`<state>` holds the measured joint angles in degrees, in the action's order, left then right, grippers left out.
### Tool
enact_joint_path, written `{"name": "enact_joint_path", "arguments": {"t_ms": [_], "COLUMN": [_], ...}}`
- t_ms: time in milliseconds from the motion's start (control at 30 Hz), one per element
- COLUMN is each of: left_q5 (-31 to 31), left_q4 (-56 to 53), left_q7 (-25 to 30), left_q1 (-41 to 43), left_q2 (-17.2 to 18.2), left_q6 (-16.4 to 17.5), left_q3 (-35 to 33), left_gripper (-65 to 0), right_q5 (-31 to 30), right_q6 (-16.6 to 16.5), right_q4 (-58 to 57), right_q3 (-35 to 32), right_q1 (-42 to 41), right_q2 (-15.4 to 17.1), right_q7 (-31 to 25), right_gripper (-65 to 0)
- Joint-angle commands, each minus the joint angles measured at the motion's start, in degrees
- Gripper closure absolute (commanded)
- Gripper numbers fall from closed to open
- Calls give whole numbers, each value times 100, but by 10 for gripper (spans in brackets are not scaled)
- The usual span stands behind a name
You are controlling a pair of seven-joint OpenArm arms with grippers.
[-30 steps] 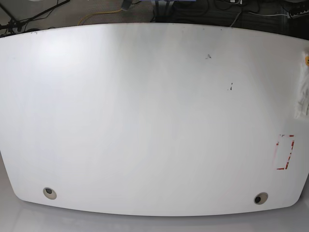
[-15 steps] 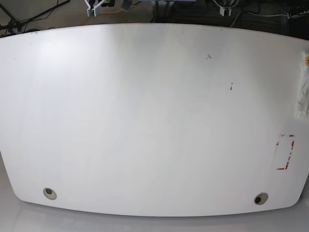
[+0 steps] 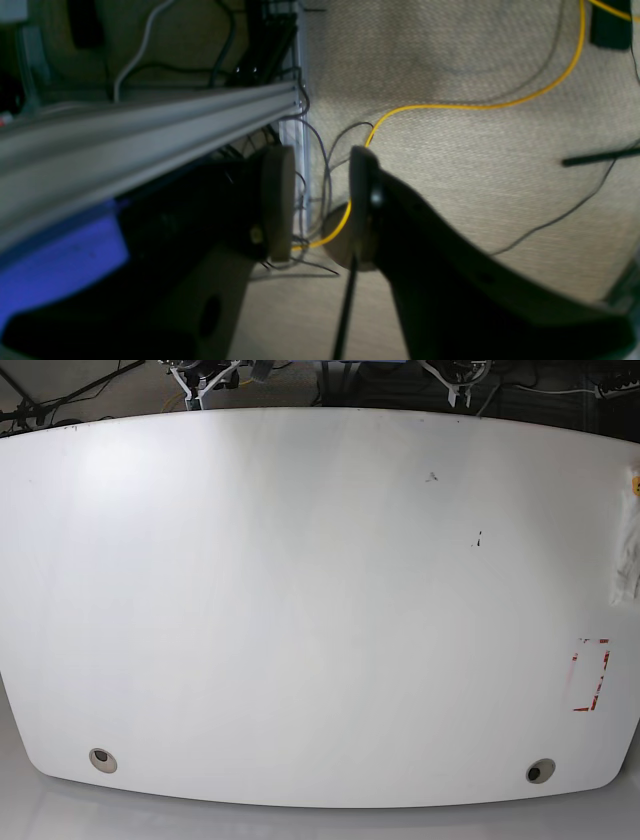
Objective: Fold the T-shirt properly
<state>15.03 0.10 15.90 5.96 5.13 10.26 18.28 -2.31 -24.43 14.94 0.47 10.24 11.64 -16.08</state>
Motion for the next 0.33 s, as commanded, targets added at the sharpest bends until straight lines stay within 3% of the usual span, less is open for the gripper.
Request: {"name": "enact_joint_path", "arguments": {"t_ms": [0, 300], "left_q5": [23, 14], "left_q4": [-10, -10], "left_q7": [-3, -3], "left_q1": [-37, -37], "left_q2": [19, 19], "left_q6": [-116, -213], "left_q3": [5, 5], "left_gripper": [-257, -257], "right_q5": [217, 446], "right_q6": [-41, -41], "right_q4": [5, 14], "right_q3": [10, 10], "right_q1": [44, 44], "right_q2": [-43, -113], "right_q7": [-41, -41], "right_gripper": [-179, -179]}}
